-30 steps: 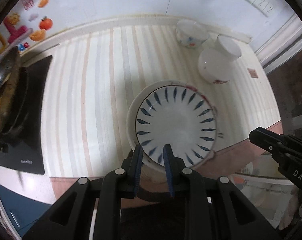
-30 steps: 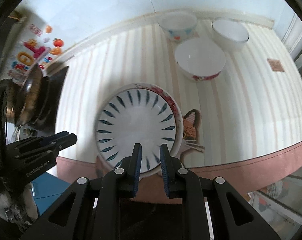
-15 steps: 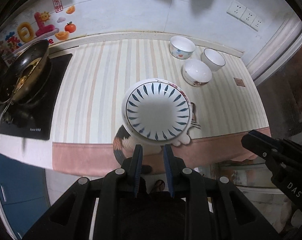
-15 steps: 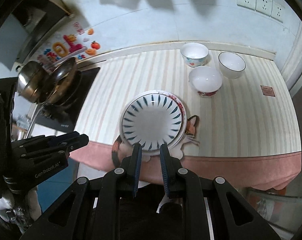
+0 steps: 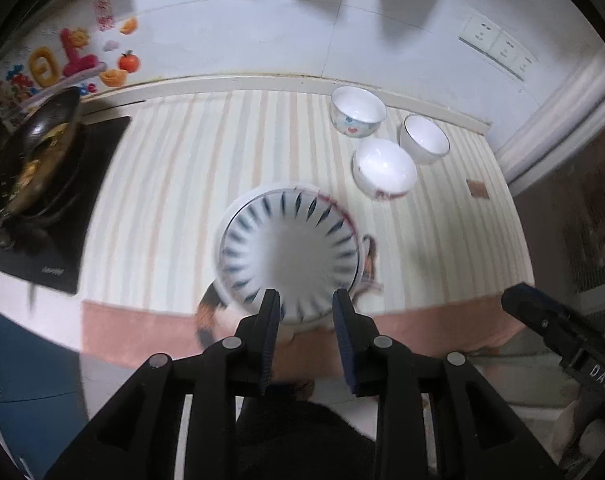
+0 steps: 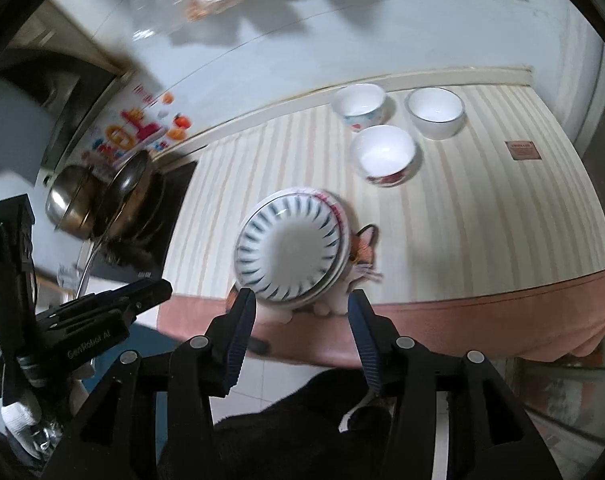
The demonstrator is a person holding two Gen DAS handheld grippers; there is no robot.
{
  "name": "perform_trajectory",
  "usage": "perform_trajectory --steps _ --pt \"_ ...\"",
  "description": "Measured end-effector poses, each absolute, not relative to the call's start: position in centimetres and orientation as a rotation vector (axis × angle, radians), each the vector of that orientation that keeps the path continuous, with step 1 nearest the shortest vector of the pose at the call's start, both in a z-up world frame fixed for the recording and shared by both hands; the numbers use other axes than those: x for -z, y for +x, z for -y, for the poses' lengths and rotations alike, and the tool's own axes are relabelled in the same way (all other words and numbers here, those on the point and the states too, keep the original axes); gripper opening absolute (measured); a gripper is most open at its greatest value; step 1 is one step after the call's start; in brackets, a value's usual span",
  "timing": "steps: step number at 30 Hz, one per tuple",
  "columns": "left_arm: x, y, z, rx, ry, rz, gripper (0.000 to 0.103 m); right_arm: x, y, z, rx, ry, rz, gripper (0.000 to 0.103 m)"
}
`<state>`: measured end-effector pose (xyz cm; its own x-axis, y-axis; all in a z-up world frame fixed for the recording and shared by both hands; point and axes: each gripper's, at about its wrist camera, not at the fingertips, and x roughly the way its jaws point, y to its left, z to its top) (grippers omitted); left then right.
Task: Organize plates and bowls
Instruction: 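Reach both grippers to a plain white bowl and grip its rim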
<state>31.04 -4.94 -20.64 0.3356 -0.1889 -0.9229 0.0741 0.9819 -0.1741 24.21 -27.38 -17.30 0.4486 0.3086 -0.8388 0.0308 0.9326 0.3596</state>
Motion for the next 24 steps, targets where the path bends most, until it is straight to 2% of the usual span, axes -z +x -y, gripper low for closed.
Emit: perform_trajectory --steps 5,14,21,23,24 --pt "23.4 38.4 7.0 0.211 -0.084 -1.25 0.025 20.5 30.5 31.5 -0.076 0.404 -1.111 0.051" --pt "32.9 52.1 12.1 0.328 -0.088 -1.434 0.025 30.1 43.7 37.2 0.045 0.471 -1.236 0.051" --pt "38.8 55.9 16.0 0.377 -0.088 -1.566 0.025 36.3 50.4 39.5 0.023 0.543 -1.318 0.049" --pt "39.5 56.2 16.8 0.375 -0.08 -1.568 0.024 37.5 51.8 39.8 0.013 0.547 -1.344 0.045" --pt "39.7 56.1 17.0 0.372 -0.083 -1.567 0.024 38.2 52.4 40.0 0.002 0.544 -1.359 0.04"
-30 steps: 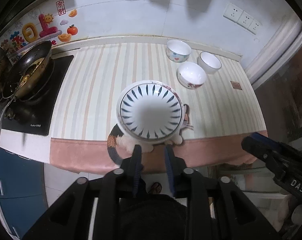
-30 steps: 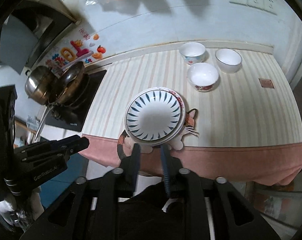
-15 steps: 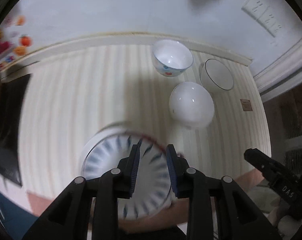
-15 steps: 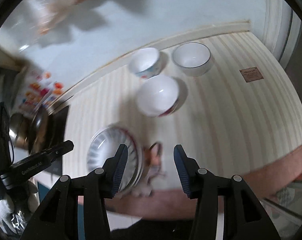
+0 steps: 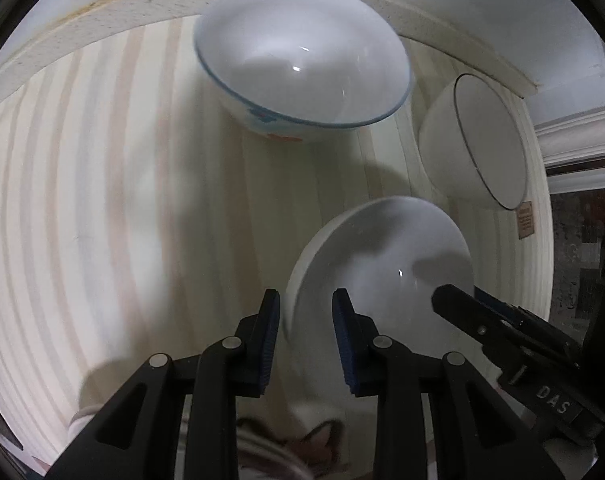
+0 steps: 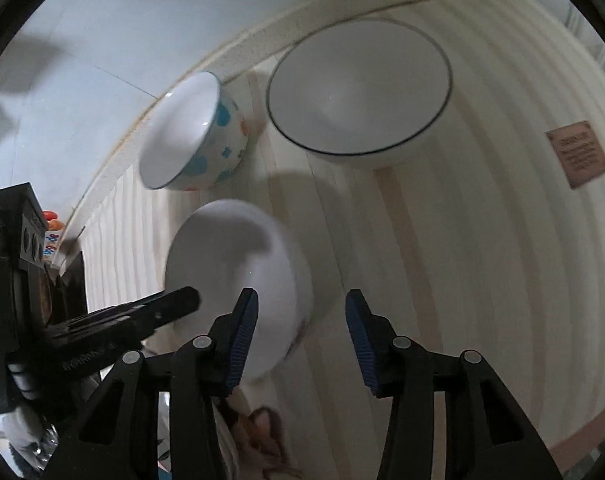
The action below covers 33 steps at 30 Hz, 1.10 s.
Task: Organize plates and bowls
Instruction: 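Reach both grippers to a plain white bowl and grip its rim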
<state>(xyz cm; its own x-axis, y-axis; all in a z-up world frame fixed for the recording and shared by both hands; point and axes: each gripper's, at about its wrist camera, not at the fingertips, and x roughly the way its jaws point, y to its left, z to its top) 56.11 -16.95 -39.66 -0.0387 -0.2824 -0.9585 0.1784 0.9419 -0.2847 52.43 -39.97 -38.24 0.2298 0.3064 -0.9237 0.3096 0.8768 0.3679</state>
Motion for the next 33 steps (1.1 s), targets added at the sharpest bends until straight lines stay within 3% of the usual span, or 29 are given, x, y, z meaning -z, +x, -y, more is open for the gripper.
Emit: perform_trajectory --steps 7,17,33 --pt "39.4 55.5 17.9 0.291 -0.118 -1.544 0.023 40.1 54.6 39.9 -0.106 0.495 -1.415 0.015" --pt "36.2 51.7 19.5 0.208 -0.13 -1.505 0.023 38.1 53.5 39.6 -0.21 0.414 -1.445 0.015" --pt "34.1 44.0 25.7 0.313 -0.036 -1.485 0.023 34.6 43.4 43.8 -0.217 0.395 -1.469 0.015"
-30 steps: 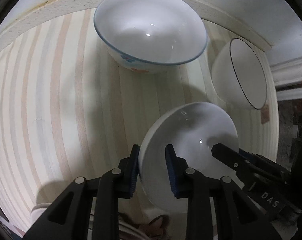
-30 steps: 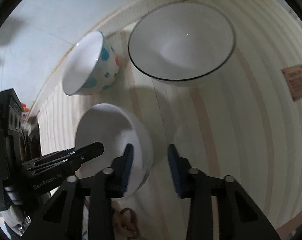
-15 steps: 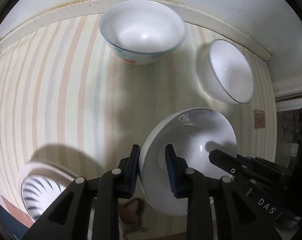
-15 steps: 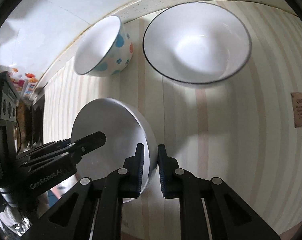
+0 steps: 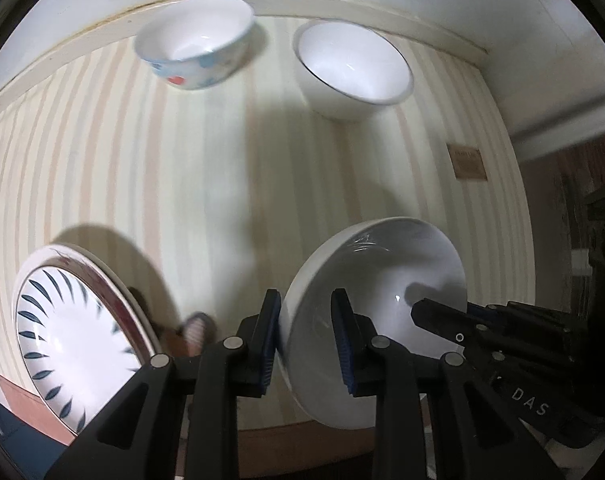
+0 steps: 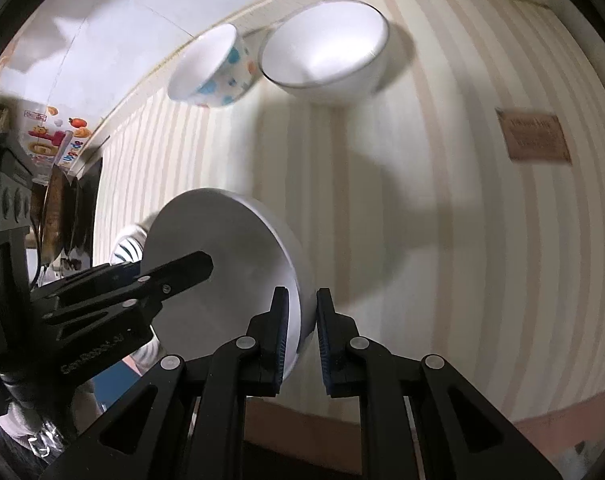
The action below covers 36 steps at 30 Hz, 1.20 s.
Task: Organize plates and bowls
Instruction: 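Lift the plain white bowl with both grippers toward the black-rimmed white bowl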
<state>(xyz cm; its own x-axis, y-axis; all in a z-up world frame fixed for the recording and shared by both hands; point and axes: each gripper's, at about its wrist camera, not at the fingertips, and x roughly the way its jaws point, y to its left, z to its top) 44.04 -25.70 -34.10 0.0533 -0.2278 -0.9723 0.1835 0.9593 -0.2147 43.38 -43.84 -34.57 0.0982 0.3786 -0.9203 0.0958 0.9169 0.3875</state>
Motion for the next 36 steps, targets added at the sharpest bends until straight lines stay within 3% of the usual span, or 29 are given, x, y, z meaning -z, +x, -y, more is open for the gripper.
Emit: perform_trajectory --steps 29,36 --pt "40.0 42.1 31.2 0.381 0.077 -1.598 0.023 39.2 39.0 48.9 -0.11 0.502 -1.516 0.015" --pt "35.6 44.5 28.8 0.346 0.016 -1.546 0.026 37.3 39.9 50.4 -0.128 0.517 -1.523 0.017"
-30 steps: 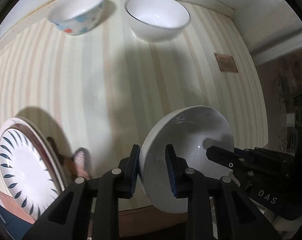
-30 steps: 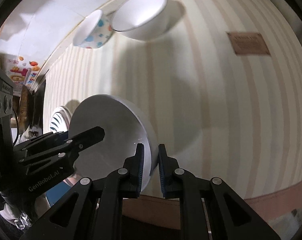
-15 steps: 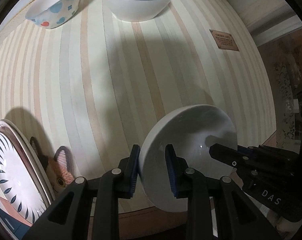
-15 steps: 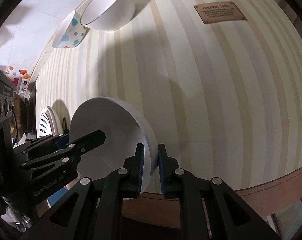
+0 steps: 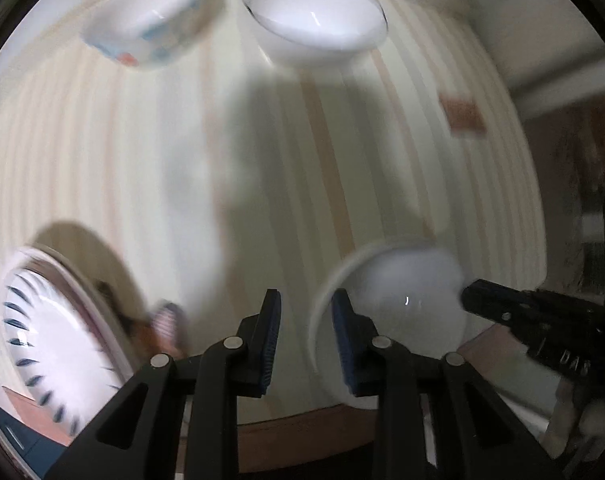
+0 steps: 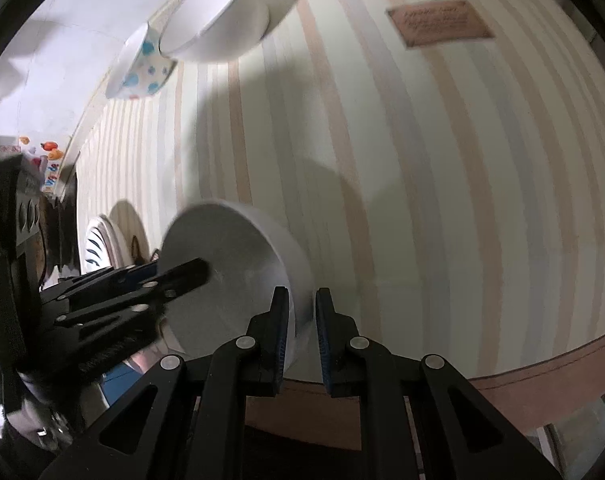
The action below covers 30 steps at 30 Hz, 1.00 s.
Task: Organize plates and bowls
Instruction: 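Lift the plain white bowl with both grippers toward the black-rimmed white bowl, then lower the held bowl into the black-rimmed bowl and grip both rims together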
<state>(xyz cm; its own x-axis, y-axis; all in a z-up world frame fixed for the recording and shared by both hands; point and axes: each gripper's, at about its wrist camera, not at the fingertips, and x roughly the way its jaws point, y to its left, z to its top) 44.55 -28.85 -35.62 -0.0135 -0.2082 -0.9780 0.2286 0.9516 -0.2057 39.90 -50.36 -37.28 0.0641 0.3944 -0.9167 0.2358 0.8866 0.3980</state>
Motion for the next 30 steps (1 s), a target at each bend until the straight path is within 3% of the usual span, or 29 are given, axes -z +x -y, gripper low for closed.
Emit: perform_trajectory --steps 2,7,15,21,23,25,30 --pt "33.8 46.6 27.9 0.313 -0.019 -1.49 0.027 35.5 40.9 51.6 -0.115 0.524 -1.492 0.018" --pt "32.1 53.5 27.3 0.255 -0.049 -1.397 0.027 31.7 46.8 53.5 -0.113 0.497 -1.359 0.042" --pt "35.7 61.0 29.6 0.26 -0.046 -1.447 0.027 34.0 57.8 53.4 -0.121 0.52 -1.319 0.042" --pt "39.0 63.3 30.6 0.271 -0.044 -1.522 0.027 37.2 61.5 52.3 -0.122 0.571 -1.358 0.042" --pt "39.3 63.5 30.7 0.283 -0.049 -1.515 0.023 38.3 62.1 51.7 -0.113 0.563 -1.378 0.038" --pt "39.2 63.5 30.7 0.281 -0.037 -1.506 0.021 39.1 62.5 51.3 -0.109 0.548 -1.392 0.019" --pt "38.8 62.9 30.7 0.289 -0.024 -1.498 0.021 39.2 62.5 50.5 -0.084 0.501 -1.381 0.015"
